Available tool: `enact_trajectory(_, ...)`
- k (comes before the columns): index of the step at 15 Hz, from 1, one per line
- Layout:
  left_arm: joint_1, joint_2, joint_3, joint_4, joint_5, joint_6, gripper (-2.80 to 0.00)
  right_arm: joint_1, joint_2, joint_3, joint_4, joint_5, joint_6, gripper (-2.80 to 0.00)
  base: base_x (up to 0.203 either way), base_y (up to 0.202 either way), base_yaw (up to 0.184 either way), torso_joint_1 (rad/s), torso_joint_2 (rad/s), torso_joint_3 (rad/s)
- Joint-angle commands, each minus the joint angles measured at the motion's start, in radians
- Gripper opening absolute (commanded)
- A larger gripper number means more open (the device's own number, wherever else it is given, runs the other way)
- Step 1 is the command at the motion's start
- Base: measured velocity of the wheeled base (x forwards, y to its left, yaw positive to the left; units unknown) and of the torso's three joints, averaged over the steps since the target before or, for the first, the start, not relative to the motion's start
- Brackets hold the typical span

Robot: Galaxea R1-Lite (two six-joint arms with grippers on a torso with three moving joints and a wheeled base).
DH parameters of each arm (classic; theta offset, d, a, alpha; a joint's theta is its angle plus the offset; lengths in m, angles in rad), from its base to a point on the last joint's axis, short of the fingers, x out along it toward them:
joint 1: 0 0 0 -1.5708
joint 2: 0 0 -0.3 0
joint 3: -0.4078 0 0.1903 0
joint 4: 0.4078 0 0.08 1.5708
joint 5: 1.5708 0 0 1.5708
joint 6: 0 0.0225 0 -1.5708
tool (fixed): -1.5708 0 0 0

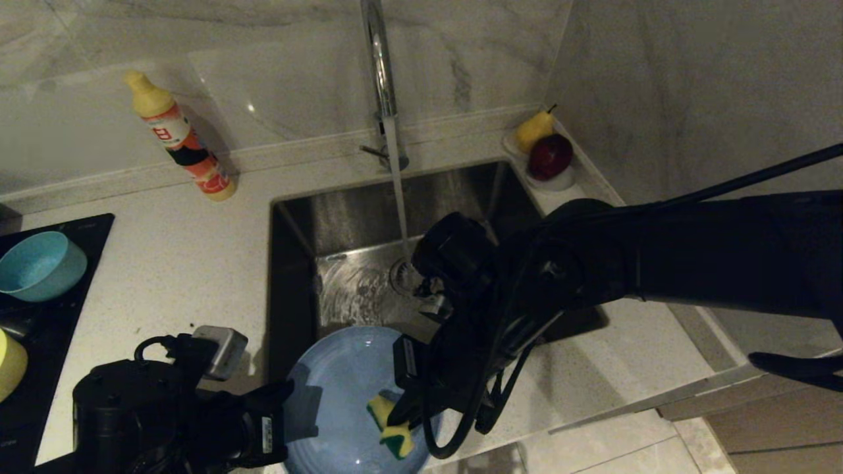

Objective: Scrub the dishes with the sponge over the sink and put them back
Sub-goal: Wipe the plate

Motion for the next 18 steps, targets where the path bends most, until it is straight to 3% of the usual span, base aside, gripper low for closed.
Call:
enact_trajectory(1, 0.000, 0.006, 0.001, -0.006, 0.003, -0.003, -2.80, 0.020, 0.012, -0.032, 0.001, 0.004, 0.006, -2.80, 0.000, 0.000, 0.000, 0.000, 0.00, 0.000)
enact_trajectory(11, 0.000, -0.010, -0.016, -0.003, 0.011, 0.003, -2.80, 0.119, 0.079, -0.056, -0.065, 0.001, 0.004, -2.80, 0.000, 0.000, 0.000, 0.000, 0.00, 0.000)
enact_trajectory(18, -0.001, -0.016, 0.001, -0.006, 0.014, -0.003, -2.80, 0.091, 0.078, -0.053, -0.041, -0.009, 0.009, -2.80, 0.000, 0.000, 0.000, 0.000, 0.00, 0.000)
